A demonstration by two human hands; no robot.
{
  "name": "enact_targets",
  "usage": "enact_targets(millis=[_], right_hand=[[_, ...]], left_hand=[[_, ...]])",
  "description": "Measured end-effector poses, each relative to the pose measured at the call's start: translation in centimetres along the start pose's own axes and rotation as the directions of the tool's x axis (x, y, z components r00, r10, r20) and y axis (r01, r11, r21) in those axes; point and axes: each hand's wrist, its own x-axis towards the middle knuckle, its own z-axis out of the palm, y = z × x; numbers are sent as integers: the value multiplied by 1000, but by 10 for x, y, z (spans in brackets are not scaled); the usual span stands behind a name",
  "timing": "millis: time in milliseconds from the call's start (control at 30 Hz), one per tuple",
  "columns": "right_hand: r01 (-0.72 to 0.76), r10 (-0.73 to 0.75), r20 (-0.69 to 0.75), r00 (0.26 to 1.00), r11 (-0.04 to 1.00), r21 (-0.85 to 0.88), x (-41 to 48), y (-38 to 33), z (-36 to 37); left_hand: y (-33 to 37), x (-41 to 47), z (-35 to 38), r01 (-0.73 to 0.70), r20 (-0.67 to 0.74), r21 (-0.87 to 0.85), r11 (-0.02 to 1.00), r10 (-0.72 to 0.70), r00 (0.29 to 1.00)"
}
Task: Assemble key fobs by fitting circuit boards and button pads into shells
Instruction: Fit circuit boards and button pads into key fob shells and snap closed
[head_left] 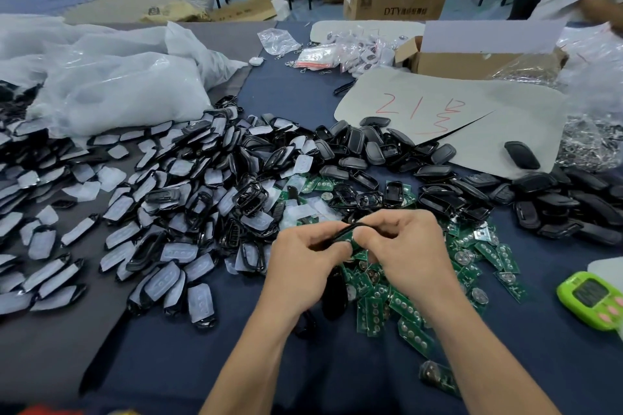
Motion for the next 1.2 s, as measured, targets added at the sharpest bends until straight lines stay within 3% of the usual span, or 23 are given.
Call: enact_targets(millis=[167,267,333,400,500,600,733,833,900,967,1067,1133,1200], right_hand=[[-14,14,140,990,1000,4,8,-5,13],[-11,17,198,980,999,-31,13,-10,23],[15,-6,245,970,999,-36,16,-19,32],[-20,-6,244,970,994,104,22,-28,45],[-87,36,156,987,938,336,39,-38,69],[45,-56,99,994,993,107,60,-44,102],[283,-208,295,933,928,-242,92,-61,157],[445,-199,437,877,681,-582,112,-66,193],[517,-201,489,849,512,-686,115,-63,204],[506,-258,445,858,577,-641,112,-56,205],[374,-280,265,923,814,-444,104,-51,187],[195,-158,206,966,965,-173,95,-53,164],[-14,-33,237,971,981,193,80,-54,138]], left_hand=[[-6,7,-15,-24,-59,102,995,30,998],[-8,7,-33,-35,23,264,964,30,999],[-9,9,-49,-28,40,261,965,18,999],[-9,10,-63,6,-24,82,997,-4,1000],[-15,14,-83,58,-239,-244,968,-118,964],[-25,15,-106,38,-402,-426,904,-227,887],[-36,13,-131,-26,-529,-522,853,-300,793],[-40,14,-137,-46,-551,-548,835,-319,771],[-41,17,-139,-47,-551,-550,834,-320,771],[-43,19,-139,-46,-549,-534,844,-305,778],[-44,23,-137,-57,-547,-527,848,-287,787],[-43,26,-133,-67,-544,-546,835,-293,786],[-40,28,-125,-67,-517,-583,809,-307,799]])
